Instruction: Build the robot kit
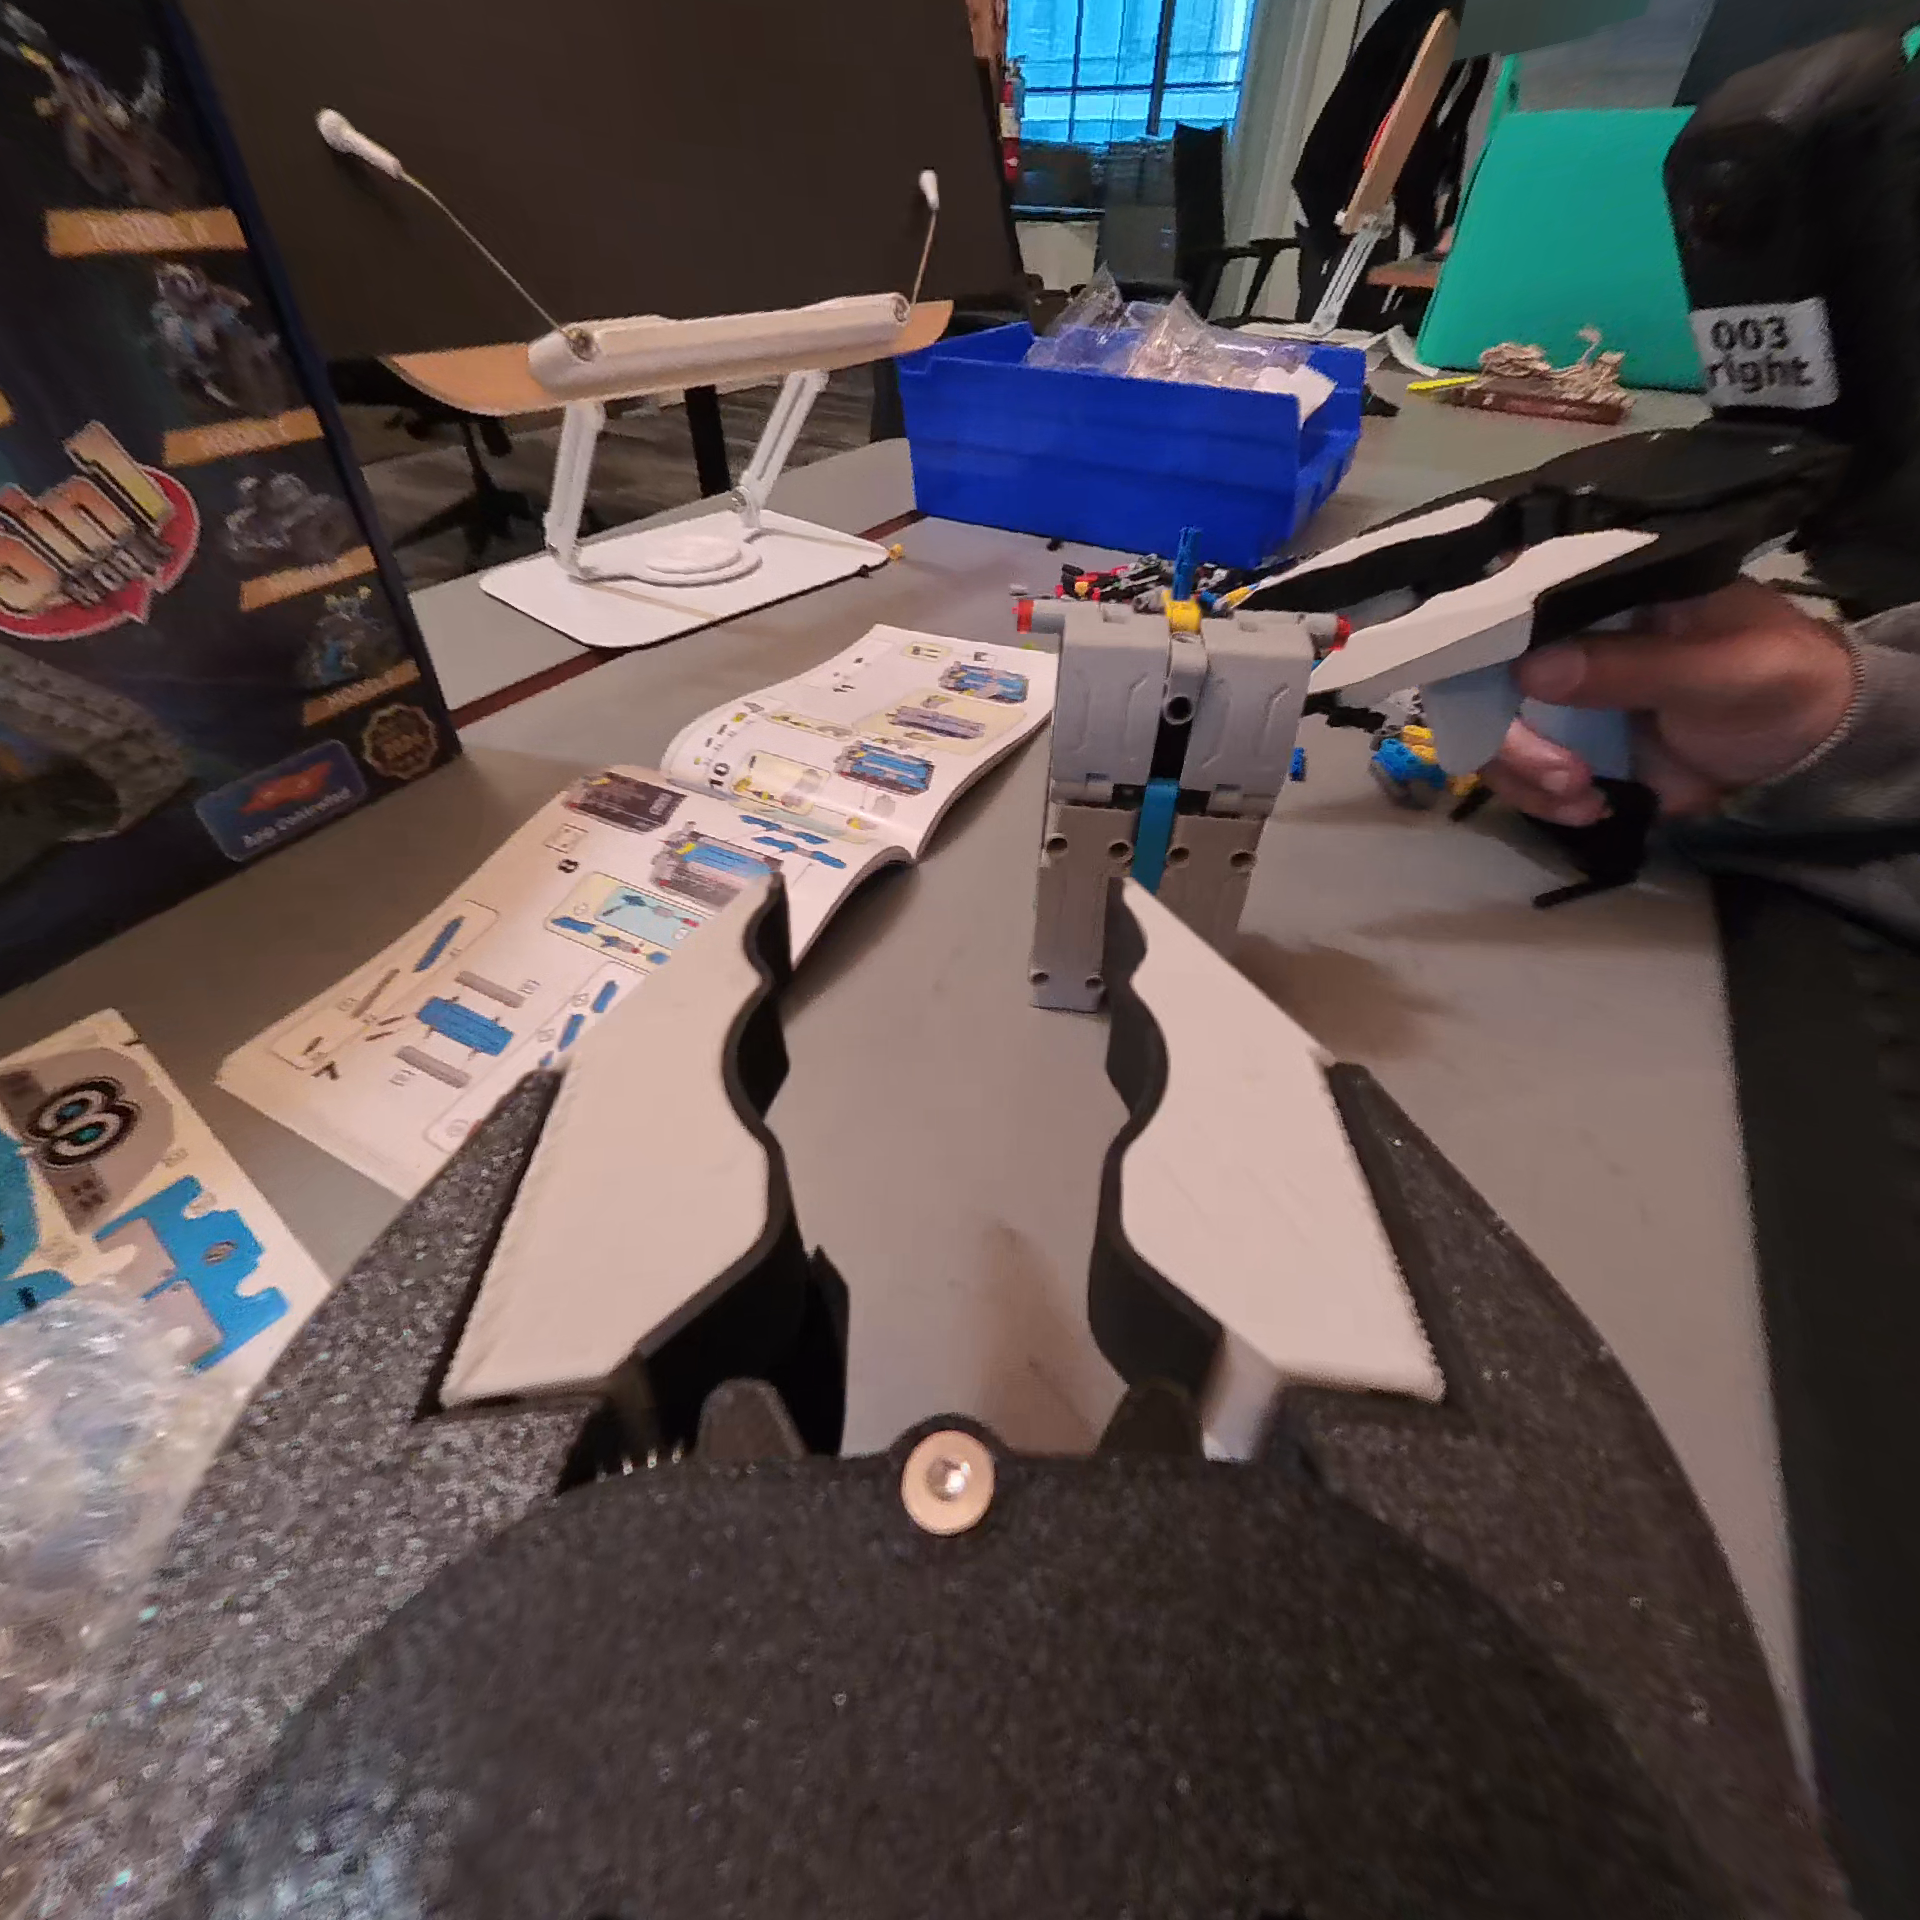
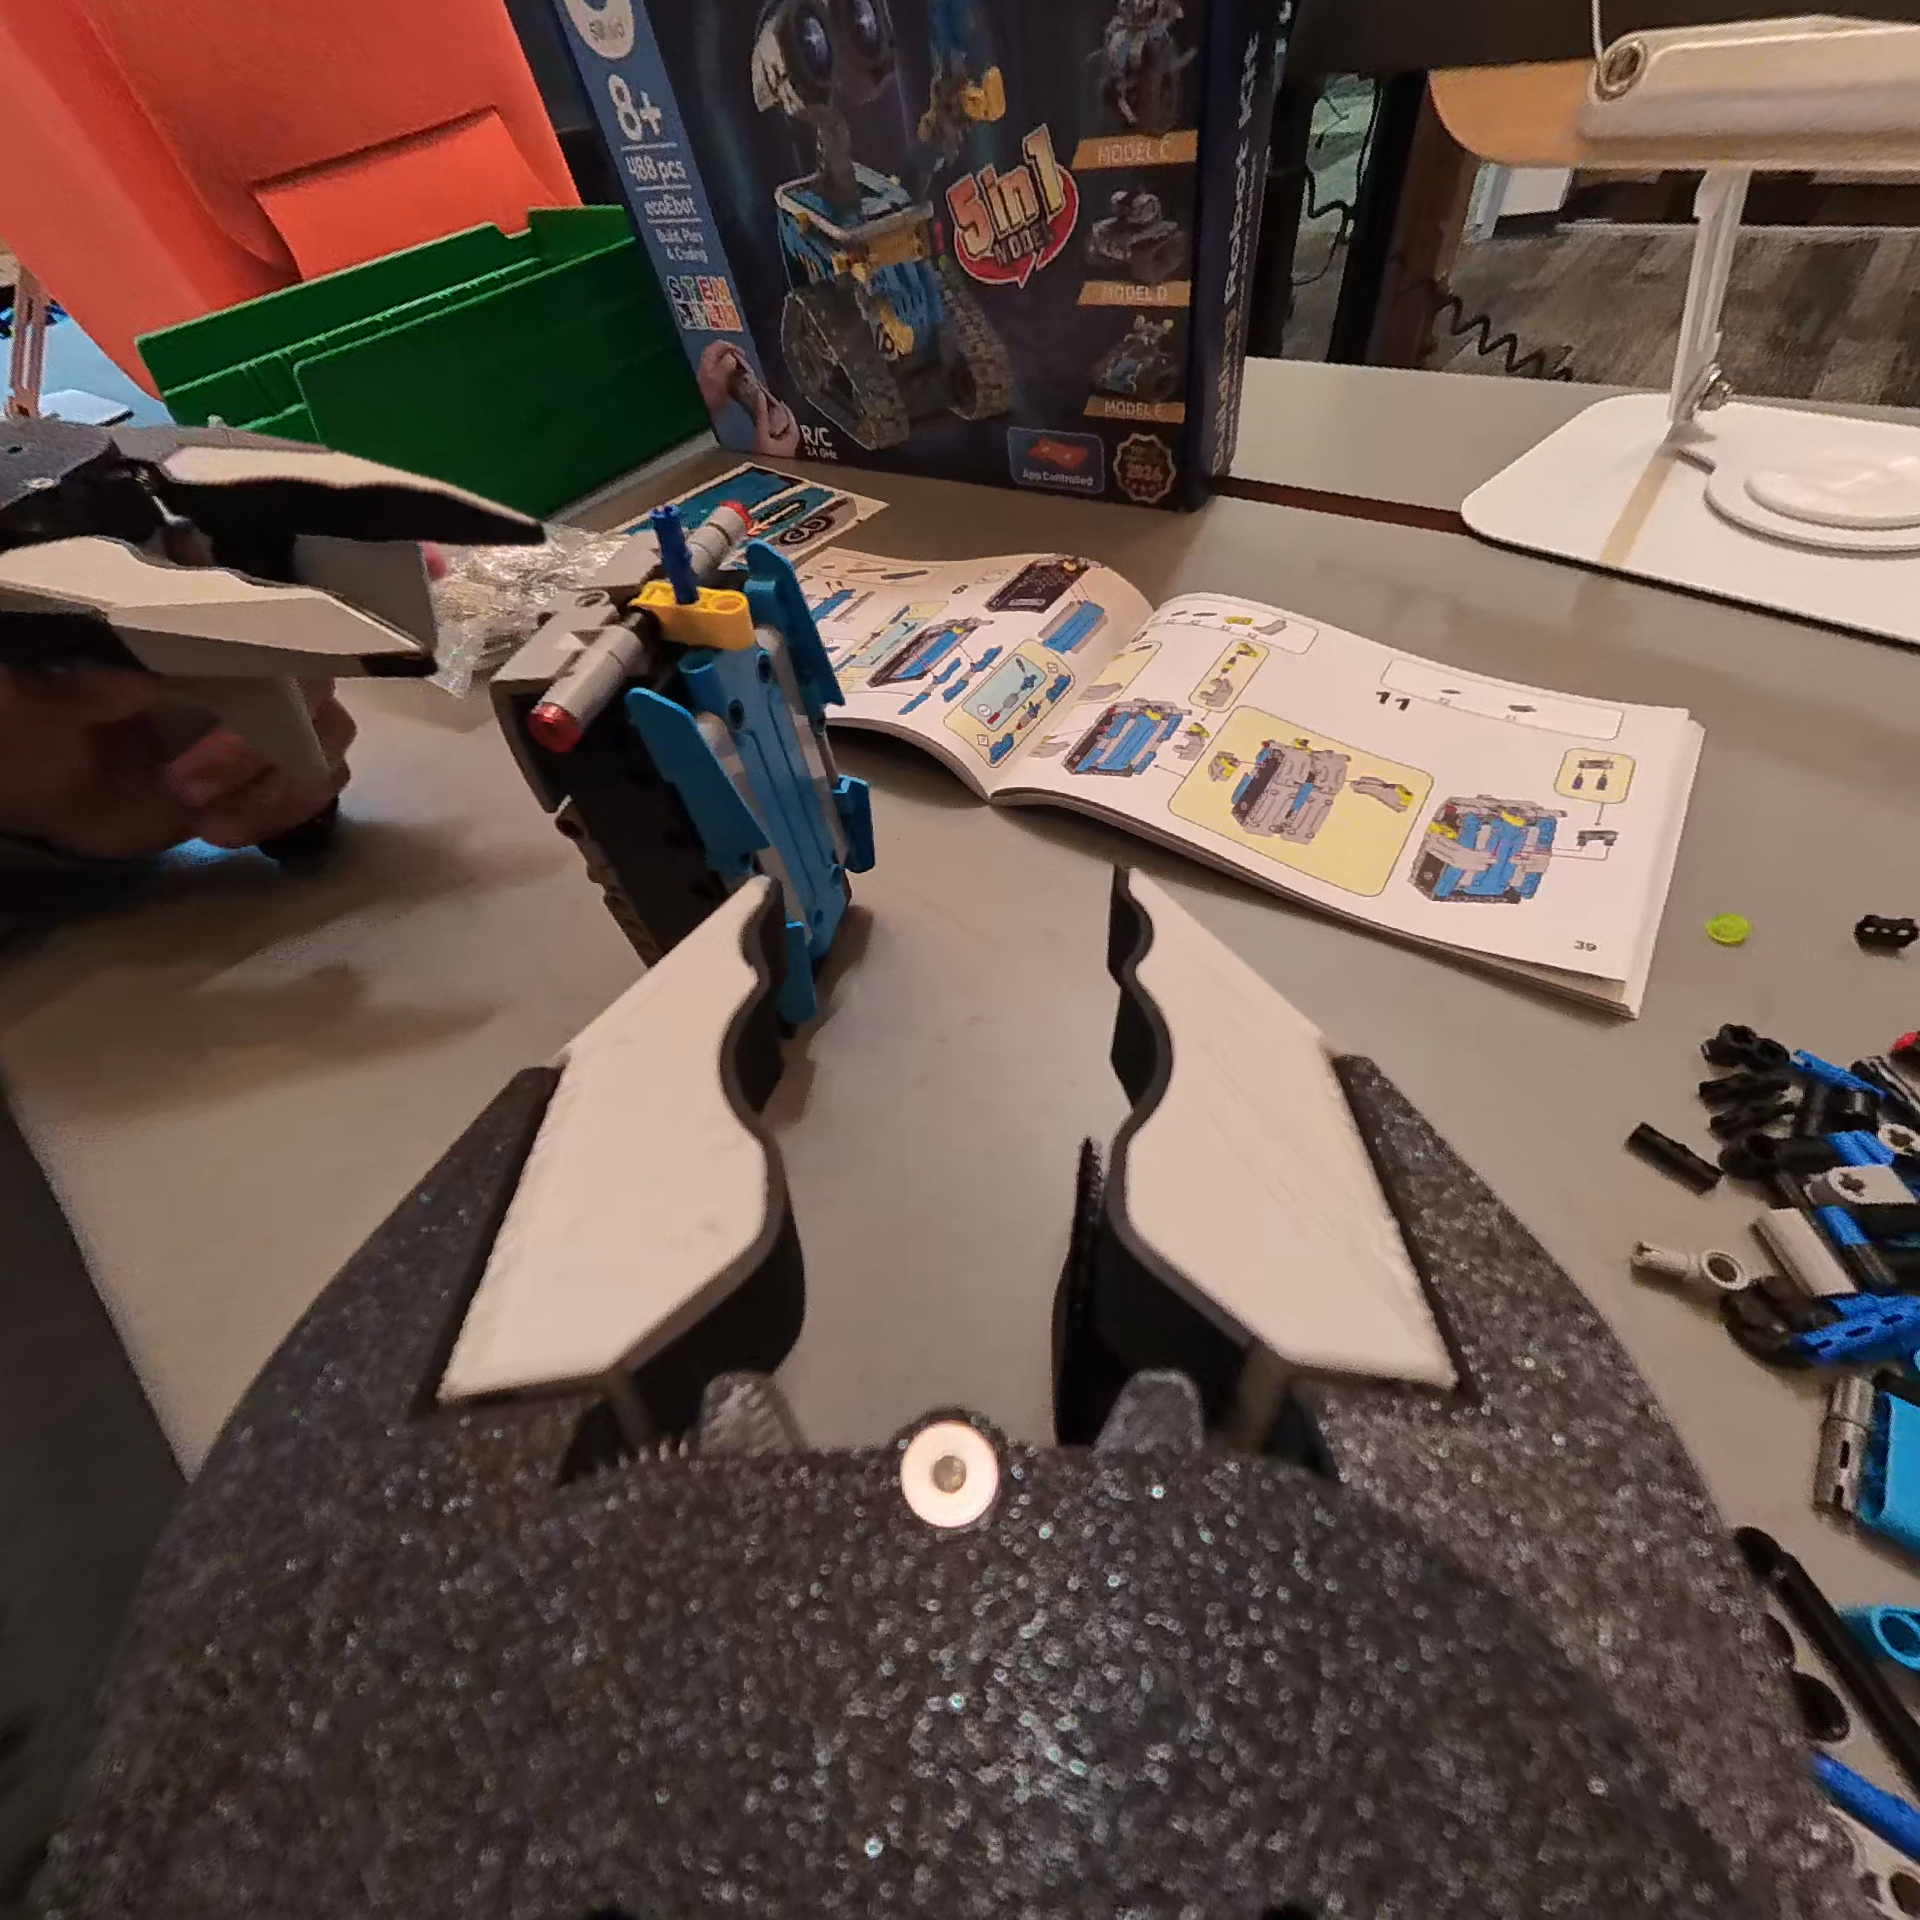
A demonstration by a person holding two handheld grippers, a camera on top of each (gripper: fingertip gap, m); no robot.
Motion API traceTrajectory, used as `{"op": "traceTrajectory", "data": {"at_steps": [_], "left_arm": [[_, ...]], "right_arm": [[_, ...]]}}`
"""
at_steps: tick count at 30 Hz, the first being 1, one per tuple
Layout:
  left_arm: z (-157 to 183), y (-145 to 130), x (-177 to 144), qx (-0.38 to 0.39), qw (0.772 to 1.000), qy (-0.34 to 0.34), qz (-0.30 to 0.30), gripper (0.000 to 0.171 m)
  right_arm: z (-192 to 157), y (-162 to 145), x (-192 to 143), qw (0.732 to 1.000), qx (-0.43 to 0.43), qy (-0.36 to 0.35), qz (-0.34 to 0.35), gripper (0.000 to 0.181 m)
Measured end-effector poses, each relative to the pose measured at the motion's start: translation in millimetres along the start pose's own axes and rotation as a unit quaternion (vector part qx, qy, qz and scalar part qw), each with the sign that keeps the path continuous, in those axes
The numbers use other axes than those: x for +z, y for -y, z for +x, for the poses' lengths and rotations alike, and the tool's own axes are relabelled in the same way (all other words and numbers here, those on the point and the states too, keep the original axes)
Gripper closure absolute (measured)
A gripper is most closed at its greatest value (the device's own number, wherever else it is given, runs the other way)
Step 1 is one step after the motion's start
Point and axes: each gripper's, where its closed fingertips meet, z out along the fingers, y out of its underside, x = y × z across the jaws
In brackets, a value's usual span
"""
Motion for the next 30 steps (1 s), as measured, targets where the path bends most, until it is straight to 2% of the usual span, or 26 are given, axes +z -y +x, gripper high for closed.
{"op": "traceTrajectory", "data": {"at_steps": [4, 7, 9, 12, 14, 16, 18, 21, 25, 27, 30], "left_arm": [[5, -2, 0, -0.019, 1.000, -0.018, -0.005, 0.111], [7, -2, 0, 0.000, 1.000, -0.013, -0.007, 0.111], [9, -3, 1, 0.010, 1.000, -0.010, -0.009, 0.111], [10, -2, 0, 0.019, 1.000, -0.008, -0.008, 0.110], [11, -2, 0, 0.025, 1.000, -0.005, -0.006, 0.110], [12, -3, 0, 0.034, 0.999, -0.004, -0.008, 0.110], [13, -3, 1, 0.041, 0.999, -0.003, -0.010, 0.110], [12, -4, 1, 0.039, 0.999, 0.000, -0.012, 0.111], [6, -6, 0, 0.018, 1.000, 0.003, -0.020, 0.110], [2, -6, 0, 0.011, 1.000, 0.006, -0.020, 0.110], [-1, -7, 0, 0.010, 1.000, 0.009, -0.024, 0.110]], "right_arm": [[5, 7, -4, 1.000, 0.004, -0.011, 0.016, 0.121], [4, 33, -19, 0.998, 0.010, -0.016, 0.065, 0.122], [1, 57, -47, 0.996, 0.009, -0.007, 0.089, 0.122], [44, 69, -112, 0.993, -0.039, -0.103, 0.043, 0.122], [84, 49, -163, 0.985, -0.034, -0.166, -0.023, 0.123], [127, 16, -211, 0.969, -0.008, -0.235, -0.073, 0.124], [157, -10, -240, 0.960, 0.028, -0.267, -0.081, 0.128], [167, -45, -247, 0.962, 0.117, -0.227, -0.096, 0.126], [153, -86, -242, 0.963, 0.123, -0.175, -0.164, 0.134], [157, -96, -249, 0.958, 0.101, -0.189, -0.188, 0.136], [178, -100, -278, 0.945, 0.085, -0.240, -0.204, 0.136]]}}
